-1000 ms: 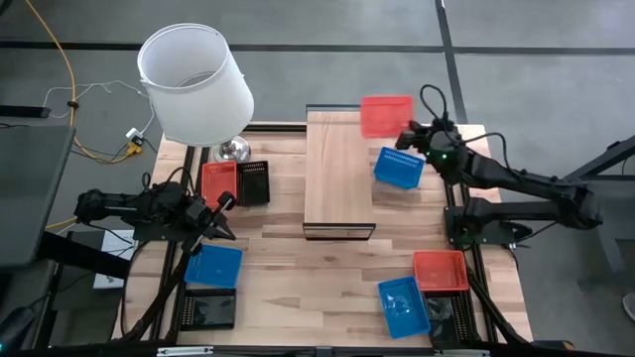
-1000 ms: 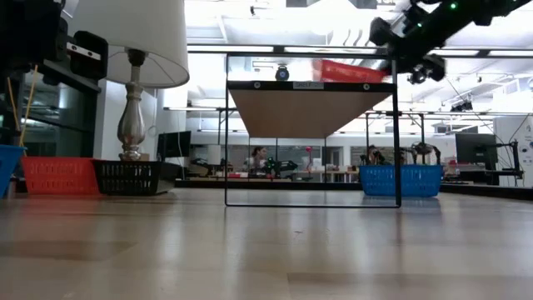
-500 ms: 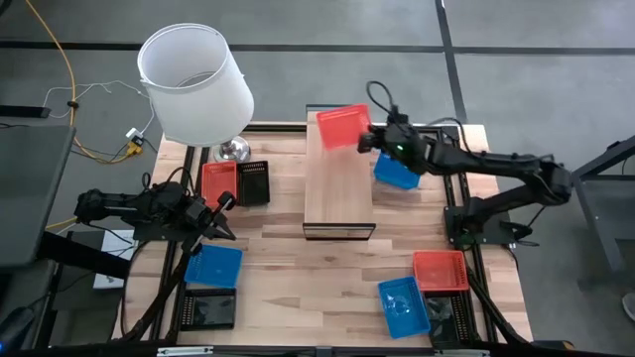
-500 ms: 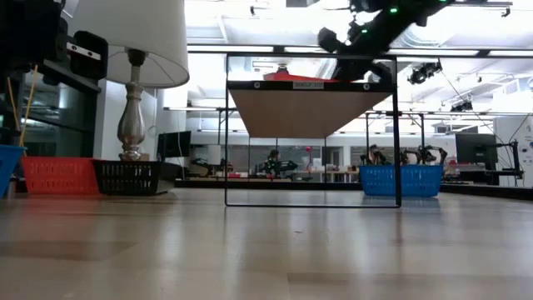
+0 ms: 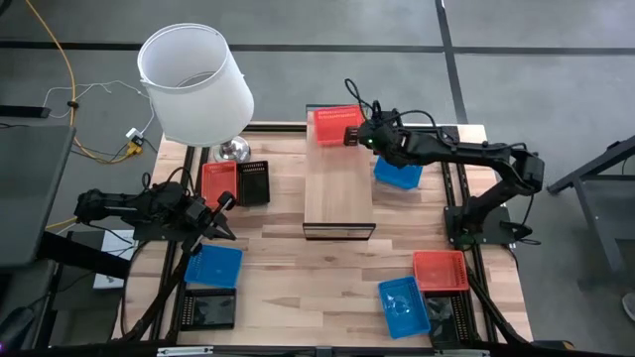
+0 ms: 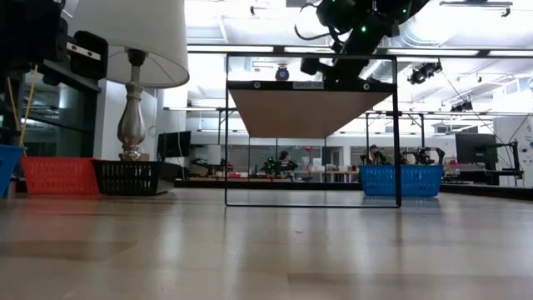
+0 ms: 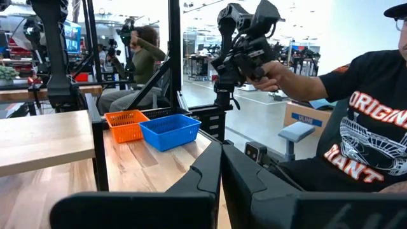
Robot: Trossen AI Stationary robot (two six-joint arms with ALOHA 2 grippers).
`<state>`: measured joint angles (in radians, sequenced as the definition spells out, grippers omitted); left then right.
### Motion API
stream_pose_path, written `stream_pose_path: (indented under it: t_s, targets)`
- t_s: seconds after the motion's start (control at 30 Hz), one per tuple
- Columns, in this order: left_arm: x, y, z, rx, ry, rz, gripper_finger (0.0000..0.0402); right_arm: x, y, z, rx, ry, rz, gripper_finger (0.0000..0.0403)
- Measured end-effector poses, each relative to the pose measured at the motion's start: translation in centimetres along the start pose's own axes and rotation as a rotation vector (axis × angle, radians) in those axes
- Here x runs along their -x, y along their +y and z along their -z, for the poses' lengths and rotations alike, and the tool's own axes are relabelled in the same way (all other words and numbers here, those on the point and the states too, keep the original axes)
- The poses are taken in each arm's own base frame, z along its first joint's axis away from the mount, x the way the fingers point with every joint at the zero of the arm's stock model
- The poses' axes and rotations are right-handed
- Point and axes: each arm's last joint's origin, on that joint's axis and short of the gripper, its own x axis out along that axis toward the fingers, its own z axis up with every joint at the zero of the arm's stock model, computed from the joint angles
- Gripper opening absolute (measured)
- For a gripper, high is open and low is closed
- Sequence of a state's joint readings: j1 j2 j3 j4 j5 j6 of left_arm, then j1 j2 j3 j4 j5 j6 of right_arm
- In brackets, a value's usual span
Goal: Stack baskets on shelf by color
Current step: Put the top orange bin on the shelf, then stack the right orange bin on top of the orange bin on the shelf
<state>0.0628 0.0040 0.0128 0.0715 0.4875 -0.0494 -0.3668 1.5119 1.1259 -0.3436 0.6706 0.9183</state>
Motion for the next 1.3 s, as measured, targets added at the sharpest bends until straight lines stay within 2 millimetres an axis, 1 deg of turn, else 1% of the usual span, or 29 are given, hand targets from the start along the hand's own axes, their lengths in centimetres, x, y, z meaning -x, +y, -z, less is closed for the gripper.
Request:
stream_pose_path:
  t_s: [0.13, 0.53, 0.6, 0.7, 0.9, 1.03, 1.17, 1.3]
  targets:
    - [0.0, 0.0, 0.0, 0.000, 0.000, 0.000, 0.0001, -0.1, -0.1, -0.1, -0.051, -0.014, 0.012, 0.0000]
    - [0.0, 0.0, 0.0, 0.000, 0.000, 0.000, 0.0001, -0.1, 0.1, 0.0, -0.056, 0.002, -0.011, 0.0001]
    - [0.0, 0.0, 0.0, 0.000, 0.000, 0.000, 0.0001, -0.1, 0.1, -0.1, -0.055, -0.002, -0.014, 0.0007]
    - [0.0, 0.0, 0.0, 0.000, 0.000, 0.000, 0.0001, -0.1, 0.1, -0.1, -0.050, -0.009, -0.011, 0.0034]
    - [0.0, 0.0, 0.0, 0.000, 0.000, -0.001, 0.0001, -0.1, 0.3, -0.3, -0.040, -0.025, -0.022, 0.0117]
    - [0.0, 0.0, 0.0, 0.000, 0.000, 0.000, 0.0001, 0.2, 0.4, -0.5, 0.054, -0.037, -0.044, 0.0160]
    - [0.0, 0.0, 0.0, 0.000, 0.000, 0.000, 0.0001, 1.4, 0.0, -1.4, 0.144, -0.045, -0.054, 0.0184]
    - [0.0, 0.0, 0.0, 0.000, 0.000, 0.000, 0.0001, 3.4, -0.9, -2.7, 0.210, -0.059, -0.058, 0.0190]
